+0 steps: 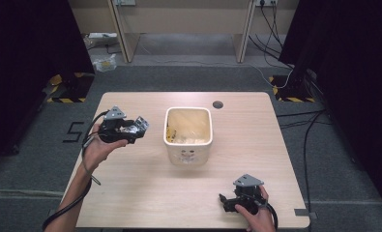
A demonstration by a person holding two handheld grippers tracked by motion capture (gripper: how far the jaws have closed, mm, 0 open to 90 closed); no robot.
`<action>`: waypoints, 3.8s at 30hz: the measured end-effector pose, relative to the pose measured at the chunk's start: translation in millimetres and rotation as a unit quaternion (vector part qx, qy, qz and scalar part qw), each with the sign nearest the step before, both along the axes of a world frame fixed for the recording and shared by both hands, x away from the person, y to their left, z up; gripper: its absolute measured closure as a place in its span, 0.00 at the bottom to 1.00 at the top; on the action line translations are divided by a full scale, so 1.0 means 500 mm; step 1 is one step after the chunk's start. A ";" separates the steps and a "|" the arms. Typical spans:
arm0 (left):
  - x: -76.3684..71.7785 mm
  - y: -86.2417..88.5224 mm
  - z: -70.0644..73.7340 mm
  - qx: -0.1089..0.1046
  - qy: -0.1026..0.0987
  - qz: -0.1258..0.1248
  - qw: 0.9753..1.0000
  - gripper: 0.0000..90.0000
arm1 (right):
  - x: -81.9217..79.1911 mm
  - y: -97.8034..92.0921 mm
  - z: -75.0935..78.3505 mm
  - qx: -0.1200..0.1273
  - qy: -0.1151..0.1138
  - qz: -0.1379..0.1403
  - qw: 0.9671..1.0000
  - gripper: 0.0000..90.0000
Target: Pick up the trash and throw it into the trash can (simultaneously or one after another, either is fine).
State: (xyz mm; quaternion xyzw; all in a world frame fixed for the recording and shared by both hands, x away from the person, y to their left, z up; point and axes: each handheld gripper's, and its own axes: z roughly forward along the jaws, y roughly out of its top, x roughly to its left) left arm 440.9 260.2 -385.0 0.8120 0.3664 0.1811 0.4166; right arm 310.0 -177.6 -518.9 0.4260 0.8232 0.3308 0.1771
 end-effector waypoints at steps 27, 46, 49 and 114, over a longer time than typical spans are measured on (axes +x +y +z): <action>-0.005 -0.038 0.078 0.006 -0.031 -0.026 0.999 0.38 | 0.000 0.000 0.000 0.000 -0.001 0.000 1.000 0.00; 0.005 -0.125 0.098 0.000 -0.032 -0.071 0.997 0.38 | 0.000 0.000 0.000 0.002 0.000 0.000 1.000 0.00; 0.008 -0.137 0.099 -0.001 -0.032 -0.075 0.997 0.38 | 0.000 0.000 0.000 0.002 0.000 -0.001 1.000 0.00; 0.072 -0.272 0.010 0.021 0.046 -0.128 0.990 0.37 | 0.000 0.000 0.000 0.000 0.000 0.000 1.000 0.00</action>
